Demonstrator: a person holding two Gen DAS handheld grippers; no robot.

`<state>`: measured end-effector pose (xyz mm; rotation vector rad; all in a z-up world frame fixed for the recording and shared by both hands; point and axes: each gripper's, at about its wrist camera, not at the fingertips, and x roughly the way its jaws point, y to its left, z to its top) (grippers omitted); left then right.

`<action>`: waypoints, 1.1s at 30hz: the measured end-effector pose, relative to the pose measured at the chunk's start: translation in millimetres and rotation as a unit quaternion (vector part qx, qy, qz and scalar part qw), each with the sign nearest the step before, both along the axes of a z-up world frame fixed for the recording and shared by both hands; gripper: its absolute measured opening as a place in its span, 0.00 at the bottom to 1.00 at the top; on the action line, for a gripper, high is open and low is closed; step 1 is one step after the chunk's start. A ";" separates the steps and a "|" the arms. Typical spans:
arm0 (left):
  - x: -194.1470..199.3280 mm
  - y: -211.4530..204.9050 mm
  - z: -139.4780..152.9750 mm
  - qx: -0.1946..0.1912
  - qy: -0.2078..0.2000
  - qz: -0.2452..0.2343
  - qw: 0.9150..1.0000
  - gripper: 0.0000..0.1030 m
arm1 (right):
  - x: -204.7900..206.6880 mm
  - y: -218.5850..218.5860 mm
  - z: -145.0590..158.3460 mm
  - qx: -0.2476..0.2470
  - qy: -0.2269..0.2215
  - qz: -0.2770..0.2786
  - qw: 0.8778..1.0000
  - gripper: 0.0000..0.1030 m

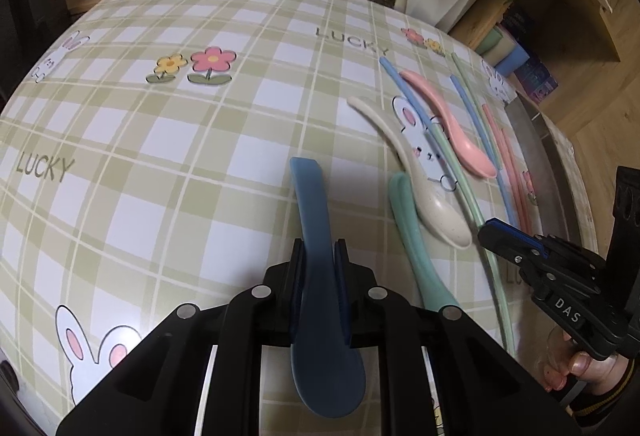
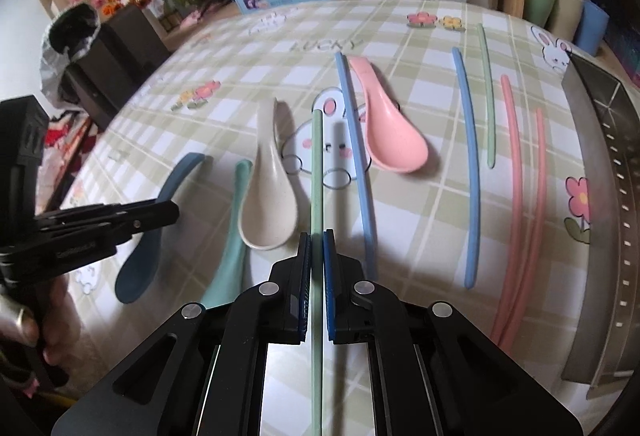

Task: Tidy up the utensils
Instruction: 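Carry the green chopstick with the right tool into the steel rack and open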

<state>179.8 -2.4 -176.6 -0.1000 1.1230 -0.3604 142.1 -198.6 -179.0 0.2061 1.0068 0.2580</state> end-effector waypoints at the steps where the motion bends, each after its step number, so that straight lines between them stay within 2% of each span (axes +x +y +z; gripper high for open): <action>1: 0.3 -0.3 3.7 -0.001 -0.004 0.000 1.000 0.14 | -0.3 -1.5 3.4 0.002 -0.005 -0.002 1.000 0.06; 9: 1.5 -7.8 33.5 -0.019 -0.027 -0.002 0.999 0.14 | -2.9 -23.3 28.1 0.014 -0.039 -0.024 0.999 0.06; 14: 2.0 -25.7 53.1 -0.027 -0.043 -0.014 0.999 0.14 | -10.8 -69.2 46.0 0.015 -0.060 -0.068 0.996 0.06; 17: 4.2 -40.6 60.0 -0.034 -0.047 -0.023 0.998 0.14 | -13.5 -102.6 52.9 -0.001 -0.066 -0.099 0.993 0.06; 20: 6.6 -60.4 64.6 -0.037 -0.050 -0.034 0.997 0.14 | -10.7 -144.3 57.5 -0.017 -0.059 -0.135 0.989 0.06; 26: 7.3 -94.4 68.9 -0.042 -0.053 -0.053 0.996 0.14 | 1.7 -195.5 48.9 -0.038 -0.035 -0.181 0.982 0.06; 33: 7.5 -104.8 64.4 -0.036 -0.047 -0.062 0.996 0.14 | 15.8 -207.2 18.4 -0.026 0.008 -0.206 0.978 0.06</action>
